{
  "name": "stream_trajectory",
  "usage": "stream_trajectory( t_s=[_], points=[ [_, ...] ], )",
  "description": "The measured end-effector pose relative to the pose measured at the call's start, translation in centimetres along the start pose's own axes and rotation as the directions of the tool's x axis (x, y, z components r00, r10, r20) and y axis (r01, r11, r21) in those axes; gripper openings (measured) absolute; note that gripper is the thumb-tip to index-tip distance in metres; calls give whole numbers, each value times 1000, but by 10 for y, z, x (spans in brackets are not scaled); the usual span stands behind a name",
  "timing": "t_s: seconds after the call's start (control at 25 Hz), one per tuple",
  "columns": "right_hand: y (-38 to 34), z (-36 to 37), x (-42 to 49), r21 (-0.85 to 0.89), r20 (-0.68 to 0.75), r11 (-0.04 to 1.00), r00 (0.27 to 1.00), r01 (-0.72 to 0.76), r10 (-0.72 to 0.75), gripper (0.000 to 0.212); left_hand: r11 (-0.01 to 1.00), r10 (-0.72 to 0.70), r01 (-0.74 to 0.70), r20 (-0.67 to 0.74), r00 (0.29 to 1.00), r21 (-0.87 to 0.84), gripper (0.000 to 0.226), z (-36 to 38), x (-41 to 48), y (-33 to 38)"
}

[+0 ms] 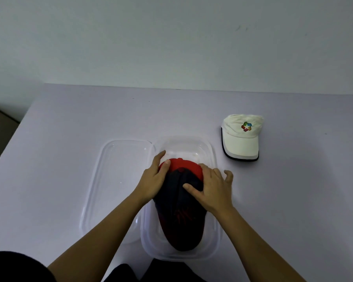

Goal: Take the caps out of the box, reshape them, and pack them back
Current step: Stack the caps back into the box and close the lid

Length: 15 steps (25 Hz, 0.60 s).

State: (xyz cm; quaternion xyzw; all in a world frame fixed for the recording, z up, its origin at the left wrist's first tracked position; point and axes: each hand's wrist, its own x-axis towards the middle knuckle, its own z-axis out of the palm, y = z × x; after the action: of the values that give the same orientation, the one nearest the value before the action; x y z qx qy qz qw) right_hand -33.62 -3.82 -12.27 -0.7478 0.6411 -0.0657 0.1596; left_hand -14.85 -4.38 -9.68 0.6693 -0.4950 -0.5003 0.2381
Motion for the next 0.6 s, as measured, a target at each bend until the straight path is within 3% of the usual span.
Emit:
stream_trajectory(
  t_s=[0.12,0.2,0.4,0.6],
  points=[
    [2,8,1,-10,-38,1000,999,-4,3,98,974,122,-93,-133,984,205,52,16,-7,-2],
    [3,10,2,44,-28,999,999,20,-18,96,965,142,-96,-175,974,245,51,23,-3,-4],
    [3,13,6,51,-14,997,999,50,-49,75,940,155,-129,-60,986,315,54,26,25,-16],
    [4,13,6,78,-19,993,996,85,-84,70,965,192,-200,66,979,169,55,23,25,-6]
  ],
)
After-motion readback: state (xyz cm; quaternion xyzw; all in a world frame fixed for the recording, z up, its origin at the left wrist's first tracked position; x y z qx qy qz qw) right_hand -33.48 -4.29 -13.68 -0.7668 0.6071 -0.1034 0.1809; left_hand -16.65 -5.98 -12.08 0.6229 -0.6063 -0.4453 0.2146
